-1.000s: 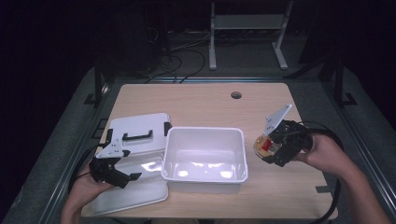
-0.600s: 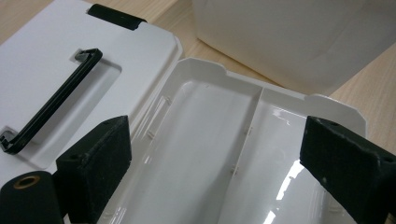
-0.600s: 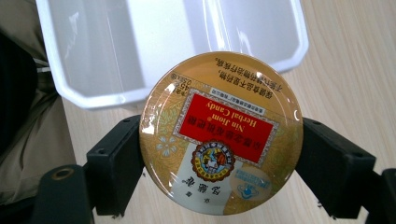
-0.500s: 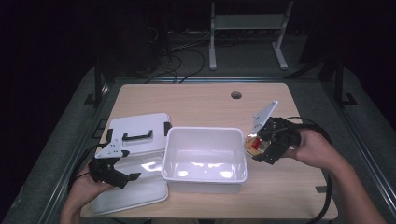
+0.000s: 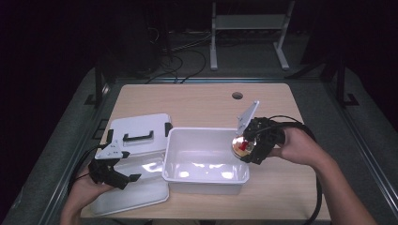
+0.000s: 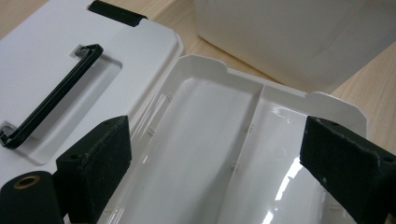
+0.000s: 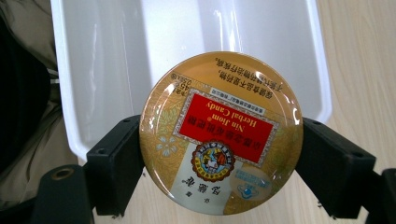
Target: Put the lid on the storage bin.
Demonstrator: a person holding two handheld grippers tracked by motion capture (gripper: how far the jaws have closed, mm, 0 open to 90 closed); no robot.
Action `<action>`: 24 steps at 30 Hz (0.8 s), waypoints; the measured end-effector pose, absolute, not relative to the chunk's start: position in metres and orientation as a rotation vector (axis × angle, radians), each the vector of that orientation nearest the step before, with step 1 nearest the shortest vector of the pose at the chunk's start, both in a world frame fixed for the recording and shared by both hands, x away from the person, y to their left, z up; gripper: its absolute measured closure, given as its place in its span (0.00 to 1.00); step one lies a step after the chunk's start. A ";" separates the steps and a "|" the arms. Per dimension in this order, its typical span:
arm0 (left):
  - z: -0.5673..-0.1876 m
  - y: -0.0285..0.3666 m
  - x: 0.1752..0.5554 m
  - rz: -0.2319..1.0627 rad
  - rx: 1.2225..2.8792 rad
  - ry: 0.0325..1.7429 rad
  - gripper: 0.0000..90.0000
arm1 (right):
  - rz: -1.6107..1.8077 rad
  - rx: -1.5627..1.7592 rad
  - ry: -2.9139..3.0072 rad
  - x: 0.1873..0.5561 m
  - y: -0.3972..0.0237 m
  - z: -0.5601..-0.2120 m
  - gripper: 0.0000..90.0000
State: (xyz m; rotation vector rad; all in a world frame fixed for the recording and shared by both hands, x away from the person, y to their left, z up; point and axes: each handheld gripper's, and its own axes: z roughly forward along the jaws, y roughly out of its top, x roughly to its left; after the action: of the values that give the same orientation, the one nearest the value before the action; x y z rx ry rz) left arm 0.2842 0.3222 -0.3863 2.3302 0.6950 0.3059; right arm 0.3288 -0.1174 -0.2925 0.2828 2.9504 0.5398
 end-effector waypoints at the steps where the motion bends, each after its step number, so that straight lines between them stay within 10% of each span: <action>1: -0.386 0.322 0.284 0.306 2.330 0.696 0.10 | 0.537 0.279 2.954 0.329 -0.116 -0.293 0.22; 24: -0.386 0.326 0.283 0.308 2.319 0.705 0.10 | 0.502 0.256 3.014 0.343 -0.081 -0.323 0.22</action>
State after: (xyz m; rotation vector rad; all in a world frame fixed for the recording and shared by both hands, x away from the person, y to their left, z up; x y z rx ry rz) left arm 0.2828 0.3256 -0.3864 2.3187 0.7051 0.3084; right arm 0.3429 -0.0811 -0.3235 0.2564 3.0137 0.5025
